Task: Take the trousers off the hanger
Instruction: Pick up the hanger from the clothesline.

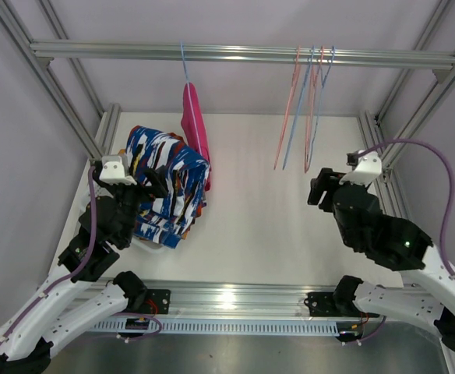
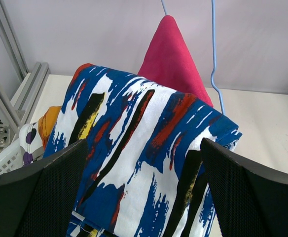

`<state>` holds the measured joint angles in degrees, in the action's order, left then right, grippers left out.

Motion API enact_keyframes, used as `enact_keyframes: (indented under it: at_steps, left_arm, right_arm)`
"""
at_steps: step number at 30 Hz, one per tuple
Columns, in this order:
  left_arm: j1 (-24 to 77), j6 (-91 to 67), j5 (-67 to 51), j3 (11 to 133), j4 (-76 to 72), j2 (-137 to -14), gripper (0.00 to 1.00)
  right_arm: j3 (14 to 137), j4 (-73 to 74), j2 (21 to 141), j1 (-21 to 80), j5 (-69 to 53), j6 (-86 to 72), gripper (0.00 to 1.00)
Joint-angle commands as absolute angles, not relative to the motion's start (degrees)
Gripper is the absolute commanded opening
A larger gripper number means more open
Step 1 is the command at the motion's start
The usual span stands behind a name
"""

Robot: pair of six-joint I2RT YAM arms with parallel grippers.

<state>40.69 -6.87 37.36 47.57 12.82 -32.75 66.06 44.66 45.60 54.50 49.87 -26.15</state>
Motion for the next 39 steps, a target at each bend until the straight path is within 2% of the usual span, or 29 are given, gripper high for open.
enact_keyframes:
  at_steps: [1, 6, 11, 20, 29, 39]
  left_arm:
    - [40.2, -6.1, 38.2, 47.4, 11.1, -32.6, 0.99]
    - [40.3, -6.0, 38.9, 46.9, 10.7, -32.5, 0.99]
    - [40.3, -5.7, 39.5, 46.7, 10.3, -32.8, 0.99]
    - [40.3, -4.0, 41.7, 45.9, 8.8, -31.3, 1.0]
    - [40.3, -2.5, 44.7, 44.3, 6.3, -27.4, 0.99]
    - [40.2, -3.0, 44.9, 44.6, 6.6, -27.7, 1.0]
  right_arm:
    - [72.9, 49.6, 45.1, 58.5, 59.7, -29.4, 0.7]
    - [80.6, 44.9, 49.5, 63.3, 61.1, -19.2, 0.69]
    - [88.8, 30.0, 56.1, 68.1, 55.7, -6.6, 0.7]
    - [106.1, 23.6, 79.6, 71.3, 45.5, 5.0, 0.74]
    - [112.1, 20.2, 95.6, 66.3, 35.8, 6.0, 0.8]
    - [129.4, 26.0, 110.6, 56.7, 23.9, 1.1, 0.82]
